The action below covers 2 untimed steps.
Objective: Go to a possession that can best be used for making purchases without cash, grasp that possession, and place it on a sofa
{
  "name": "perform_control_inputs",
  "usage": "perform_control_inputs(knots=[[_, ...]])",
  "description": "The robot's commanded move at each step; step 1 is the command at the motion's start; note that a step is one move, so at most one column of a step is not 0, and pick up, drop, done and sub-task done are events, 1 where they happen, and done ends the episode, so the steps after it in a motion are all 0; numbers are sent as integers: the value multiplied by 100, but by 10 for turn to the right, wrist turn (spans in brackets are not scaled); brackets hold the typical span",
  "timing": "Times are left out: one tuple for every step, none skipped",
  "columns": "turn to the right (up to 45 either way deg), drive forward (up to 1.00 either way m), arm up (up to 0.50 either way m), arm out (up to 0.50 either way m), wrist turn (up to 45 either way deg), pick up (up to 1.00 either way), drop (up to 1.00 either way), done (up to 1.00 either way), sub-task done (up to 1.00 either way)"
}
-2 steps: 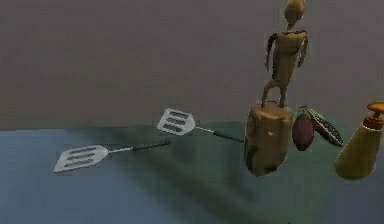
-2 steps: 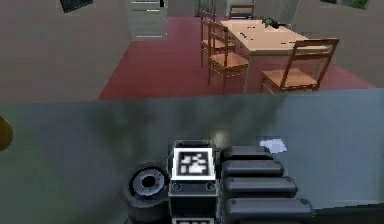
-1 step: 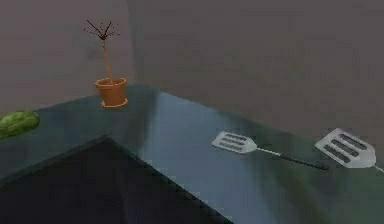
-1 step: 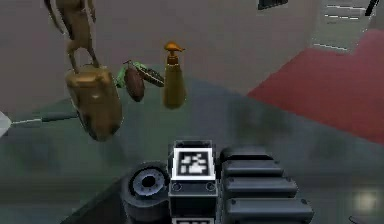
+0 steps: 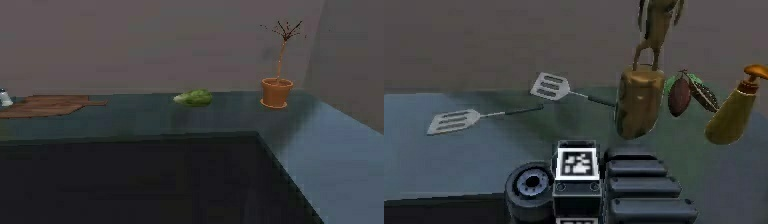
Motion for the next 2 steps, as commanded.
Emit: perform_control_inputs(knots=[[-60,0,0,0,0,0,0,0,0],[0,15,0,0,0,0,0,0,0]])
